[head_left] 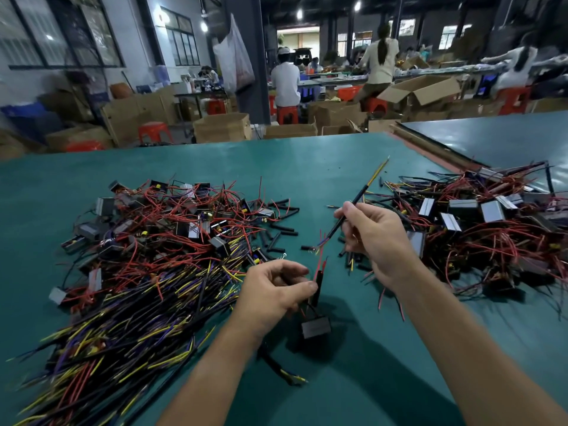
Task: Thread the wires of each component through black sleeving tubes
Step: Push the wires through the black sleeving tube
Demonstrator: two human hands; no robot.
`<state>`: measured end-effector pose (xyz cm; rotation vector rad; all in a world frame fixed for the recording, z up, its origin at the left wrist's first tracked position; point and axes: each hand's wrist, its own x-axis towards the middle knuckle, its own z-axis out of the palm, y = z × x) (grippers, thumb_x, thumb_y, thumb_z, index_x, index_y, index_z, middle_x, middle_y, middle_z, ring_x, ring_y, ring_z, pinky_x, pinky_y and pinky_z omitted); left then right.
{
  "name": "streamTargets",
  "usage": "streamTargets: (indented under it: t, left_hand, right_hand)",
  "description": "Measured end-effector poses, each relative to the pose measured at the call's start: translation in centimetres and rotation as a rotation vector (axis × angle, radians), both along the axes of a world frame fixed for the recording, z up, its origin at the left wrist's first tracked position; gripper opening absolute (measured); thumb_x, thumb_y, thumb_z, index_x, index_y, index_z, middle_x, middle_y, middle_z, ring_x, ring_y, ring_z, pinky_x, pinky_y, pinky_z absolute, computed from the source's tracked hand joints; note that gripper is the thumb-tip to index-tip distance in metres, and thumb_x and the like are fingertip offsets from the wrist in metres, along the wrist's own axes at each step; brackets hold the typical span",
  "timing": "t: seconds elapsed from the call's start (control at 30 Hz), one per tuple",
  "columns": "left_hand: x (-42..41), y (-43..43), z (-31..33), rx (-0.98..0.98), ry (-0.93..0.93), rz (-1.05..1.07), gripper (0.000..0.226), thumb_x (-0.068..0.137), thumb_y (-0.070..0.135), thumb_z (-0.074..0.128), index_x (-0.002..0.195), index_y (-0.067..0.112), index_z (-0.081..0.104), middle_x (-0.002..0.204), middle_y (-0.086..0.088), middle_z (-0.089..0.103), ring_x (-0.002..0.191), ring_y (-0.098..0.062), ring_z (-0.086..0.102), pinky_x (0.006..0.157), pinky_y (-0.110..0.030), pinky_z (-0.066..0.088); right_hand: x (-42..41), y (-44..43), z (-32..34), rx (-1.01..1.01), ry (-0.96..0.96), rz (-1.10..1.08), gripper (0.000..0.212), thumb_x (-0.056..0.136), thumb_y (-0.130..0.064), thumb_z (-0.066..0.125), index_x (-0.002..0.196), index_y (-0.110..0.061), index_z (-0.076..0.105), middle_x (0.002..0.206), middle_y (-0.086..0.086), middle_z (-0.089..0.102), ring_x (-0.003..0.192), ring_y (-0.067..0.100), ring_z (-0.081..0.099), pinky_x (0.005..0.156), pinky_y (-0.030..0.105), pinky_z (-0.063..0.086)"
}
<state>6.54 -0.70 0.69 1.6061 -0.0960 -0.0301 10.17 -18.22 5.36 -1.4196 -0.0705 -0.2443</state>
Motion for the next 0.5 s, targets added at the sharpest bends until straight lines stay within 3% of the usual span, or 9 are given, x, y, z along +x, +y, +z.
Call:
streamTargets:
  t: [0.17,0.37,0.5]
  left_hand:
    - [-0.05,0.35,0.07,-0.07,-0.005,-0.024,0.01,0.078,0.001,0.076,0.087,0.004,0.072,0.054,-0.001,0.062,0.037,-0.011,0.044,0.04,-0.019,0.037]
    - [-0.52,0.13,0.63,-0.123,-0.013,-0.03,0.003,0.079,0.009,0.076,0.081,0.009,0.077,0.073,-0.018,0.07,0.043,-0.015,0.044,0.042,-0.02,0.037]
    - [-0.59,0.15,0.55,-0.131,0.003,-0.021,0.005,0.082,0.007,0.073,0.082,0.009,0.077,0.075,-0.016,0.073,0.042,-0.013,0.045,0.04,-0.02,0.037]
  right_hand:
    - [-0.33,0.09,-0.08,-0.045,0.008,0.075,0.029,0.102,-0.015,0.047,0.077,-0.01,0.062,0.049,-0.004,0.049,0.04,0.009,0.041,0.042,0.021,0.042]
    - [-0.52,0.3,-0.39,-0.121,-0.012,0.095,0.029,0.103,-0.013,0.044,0.08,-0.008,0.061,0.054,0.0,0.048,0.042,0.011,0.043,0.042,0.023,0.044]
    - [-0.44,0.36,-0.59,-0.116,0.0,0.128,0.026,0.103,-0.012,0.042,0.084,-0.007,0.06,0.053,-0.001,0.05,0.043,0.012,0.046,0.043,0.023,0.045]
